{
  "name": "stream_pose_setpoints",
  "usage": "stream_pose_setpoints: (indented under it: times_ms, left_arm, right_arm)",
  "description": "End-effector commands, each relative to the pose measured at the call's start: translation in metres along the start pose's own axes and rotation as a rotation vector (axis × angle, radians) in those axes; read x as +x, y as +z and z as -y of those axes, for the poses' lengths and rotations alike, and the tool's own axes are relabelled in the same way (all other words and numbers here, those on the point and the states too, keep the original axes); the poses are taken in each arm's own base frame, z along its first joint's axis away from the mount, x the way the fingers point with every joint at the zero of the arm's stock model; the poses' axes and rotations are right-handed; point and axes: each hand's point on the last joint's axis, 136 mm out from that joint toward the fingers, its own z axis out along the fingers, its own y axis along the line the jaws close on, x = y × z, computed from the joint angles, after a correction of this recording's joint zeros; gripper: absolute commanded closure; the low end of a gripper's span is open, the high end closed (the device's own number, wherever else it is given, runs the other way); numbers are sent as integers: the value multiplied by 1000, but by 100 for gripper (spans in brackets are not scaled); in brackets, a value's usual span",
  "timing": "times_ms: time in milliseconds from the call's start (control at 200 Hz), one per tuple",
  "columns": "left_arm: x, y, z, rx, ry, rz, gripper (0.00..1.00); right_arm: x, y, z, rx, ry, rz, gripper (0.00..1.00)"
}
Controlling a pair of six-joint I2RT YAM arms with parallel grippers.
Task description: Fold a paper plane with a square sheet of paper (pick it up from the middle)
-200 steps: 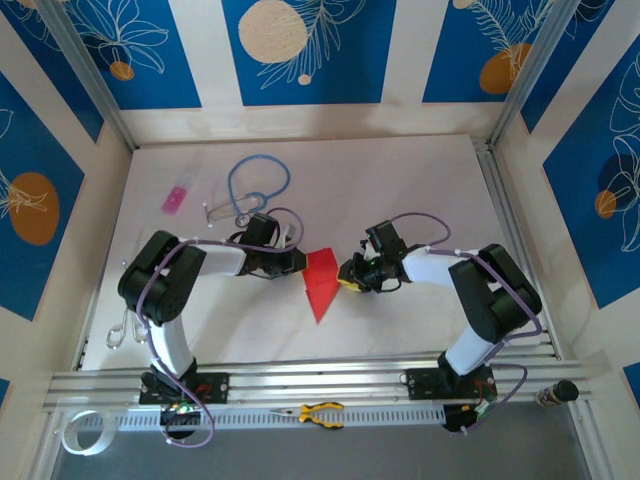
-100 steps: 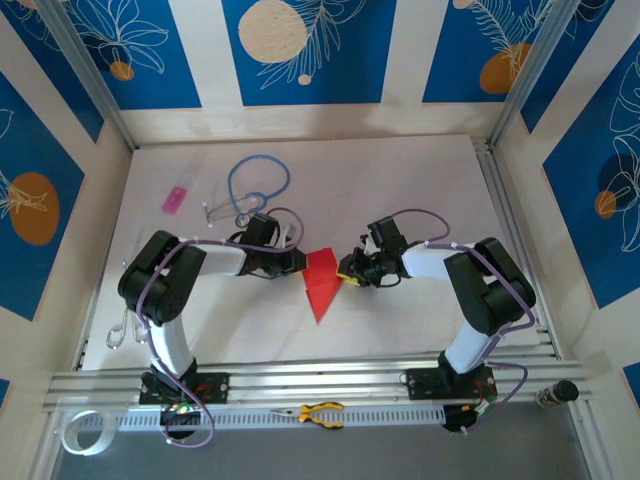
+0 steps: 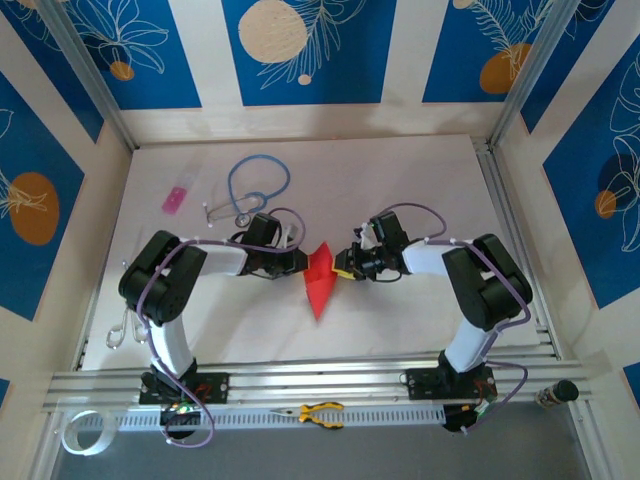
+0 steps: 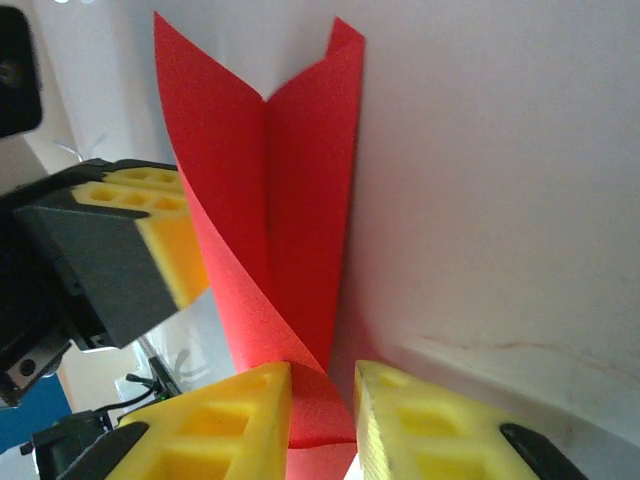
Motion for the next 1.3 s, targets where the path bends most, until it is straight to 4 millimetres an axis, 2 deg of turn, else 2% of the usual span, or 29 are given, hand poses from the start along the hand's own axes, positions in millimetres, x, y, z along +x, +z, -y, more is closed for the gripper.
stream_pose_setpoints:
  times_ms: [0, 515, 825, 1080, 1296]
  left_arm:
    - [2, 2, 7, 13, 23, -20, 87]
    - [2, 2, 8, 13, 17, -20, 88]
    - [2, 2, 5, 7, 16, -18, 88]
    - [-2, 1, 7, 4, 18, -2, 89]
    - [-1, 0, 12, 26, 30, -7, 88]
  right_arm:
    - [1, 2, -9, -55, -46, -46, 76]
    - [5, -4, -1, -65, -30, -22, 68]
    - [14, -9, -17, -143, -73, -55, 67]
    - [22, -13, -18, -147, -87, -69, 67]
    - [17, -7, -16, -116, -87, -85, 69]
